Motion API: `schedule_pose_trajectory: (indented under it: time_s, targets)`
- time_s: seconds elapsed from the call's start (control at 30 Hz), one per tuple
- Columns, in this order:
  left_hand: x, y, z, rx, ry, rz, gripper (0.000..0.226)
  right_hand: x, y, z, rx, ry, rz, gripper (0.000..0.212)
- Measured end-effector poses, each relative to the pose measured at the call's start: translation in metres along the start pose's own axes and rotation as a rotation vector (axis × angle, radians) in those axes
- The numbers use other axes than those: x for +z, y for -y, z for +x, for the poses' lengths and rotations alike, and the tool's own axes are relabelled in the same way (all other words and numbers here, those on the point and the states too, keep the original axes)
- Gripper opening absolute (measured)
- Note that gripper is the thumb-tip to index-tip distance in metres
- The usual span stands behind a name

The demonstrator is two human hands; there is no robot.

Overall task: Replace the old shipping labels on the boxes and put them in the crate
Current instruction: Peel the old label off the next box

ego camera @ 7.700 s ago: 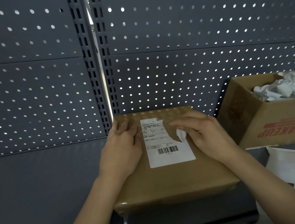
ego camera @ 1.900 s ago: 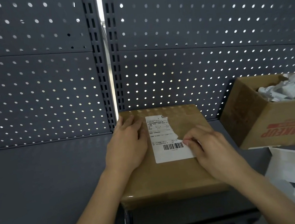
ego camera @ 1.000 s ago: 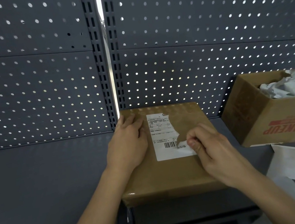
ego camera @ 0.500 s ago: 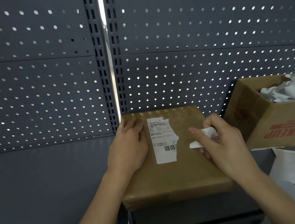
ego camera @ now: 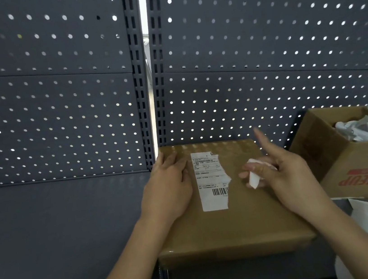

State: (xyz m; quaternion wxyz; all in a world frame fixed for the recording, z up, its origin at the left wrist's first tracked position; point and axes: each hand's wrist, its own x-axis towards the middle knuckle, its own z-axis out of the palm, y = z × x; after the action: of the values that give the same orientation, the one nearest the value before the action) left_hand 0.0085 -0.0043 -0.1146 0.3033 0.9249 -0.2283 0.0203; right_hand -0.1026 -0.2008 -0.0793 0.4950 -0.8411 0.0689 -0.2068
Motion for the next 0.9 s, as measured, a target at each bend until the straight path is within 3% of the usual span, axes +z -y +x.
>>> schedule_pose_trajectory:
  time_s: [0.07,0.13,0.33,0.43,0.63,0.9]
  targets:
    - [0.0,0.0,0.0,-0.002,0.007,0.0,0.044,-0.001,-0.007,0.007,0.049,-0.04,0.039,0.033]
    - [0.0,0.0,0.0,-0.005,0.009,-0.001,0.044,-0.002,-0.012,0.014,0.037,-0.065,-0.08,0.023]
    - [-0.001,-0.002,-0.001,-0.013,0.013,-0.006,0.044,0.003,-0.01,0.046,0.16,0.029,-0.181,0.022]
    - [-0.001,-0.001,0.0,-0.02,0.016,-0.012,0.043,0.011,-0.009,0.058,0.024,0.131,-0.369,0.006]
    - [-0.002,-0.001,0.0,-0.024,0.015,-0.017,0.043,0.032,-0.02,0.073,-0.114,0.167,-0.811,0.015]
    - [0.0,0.001,0.001,-0.024,0.009,-0.017,0.044,0.041,-0.024,0.077,-0.302,0.163,-1.057,0.021]
